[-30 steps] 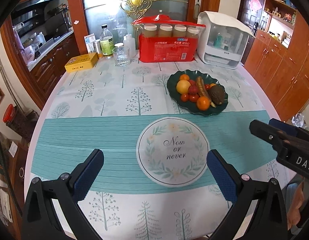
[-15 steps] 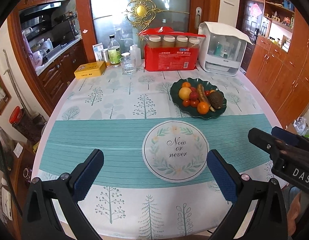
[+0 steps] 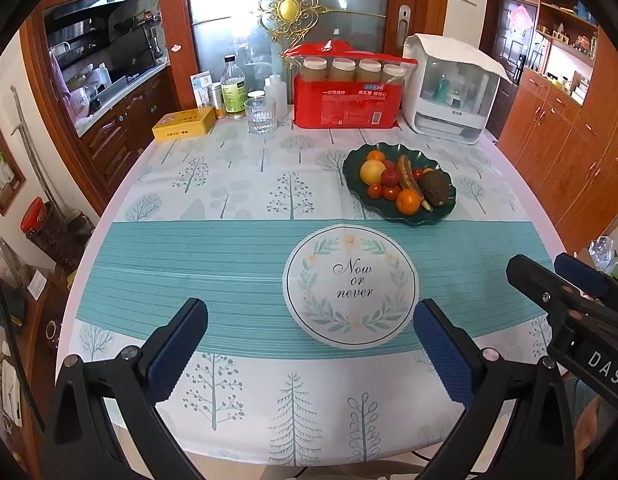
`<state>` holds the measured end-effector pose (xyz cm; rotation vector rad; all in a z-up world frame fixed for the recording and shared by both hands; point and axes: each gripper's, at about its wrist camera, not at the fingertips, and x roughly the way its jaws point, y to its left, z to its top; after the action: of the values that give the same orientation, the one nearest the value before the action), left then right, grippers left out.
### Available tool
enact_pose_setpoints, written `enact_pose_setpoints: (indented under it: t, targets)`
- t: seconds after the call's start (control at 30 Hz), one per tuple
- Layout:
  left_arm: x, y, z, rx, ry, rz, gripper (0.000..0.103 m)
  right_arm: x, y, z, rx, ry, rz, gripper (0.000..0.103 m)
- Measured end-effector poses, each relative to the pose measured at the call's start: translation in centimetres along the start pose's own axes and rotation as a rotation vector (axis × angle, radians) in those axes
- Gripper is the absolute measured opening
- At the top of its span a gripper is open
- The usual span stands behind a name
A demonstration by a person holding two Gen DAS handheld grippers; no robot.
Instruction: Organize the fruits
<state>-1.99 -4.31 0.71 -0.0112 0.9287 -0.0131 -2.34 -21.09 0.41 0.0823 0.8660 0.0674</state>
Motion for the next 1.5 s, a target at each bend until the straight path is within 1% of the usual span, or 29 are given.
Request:
enact_pose_setpoints:
  t: [0.27, 0.5, 0.8, 1.2, 1.5]
  targets:
    - [0.06, -0.11, -0.39, 0.001, 0.011, -0.001, 0.102, -0.13, -0.26, -0.4, -0.004, 0.002, -0.013, 0.076]
    - [0.21, 0.15, -0.71, -0.02, 0.028, 0.005, 0.102, -0.28, -0.1, -0.74, -0.019, 0.005, -0.013, 0.076]
    - [0.47, 0.28, -0.81, -0.02, 0.044, 0.01, 0.102, -0.38, 0.14, -1.0, -0.029, 0.006, -0.007, 0.076]
    - [0.44, 0.39, -0.86, -0.018, 0.035, 0.012, 0.102, -0.54, 0.28, -0.95, -0.034, -0.005, -0.011, 0.076]
    - [0.55, 0.74, -0.78, -0.023, 0.045, 0.003, 0.102, -0.61, 0.59, -0.99, -0.032, 0.001, -0.007, 0.076]
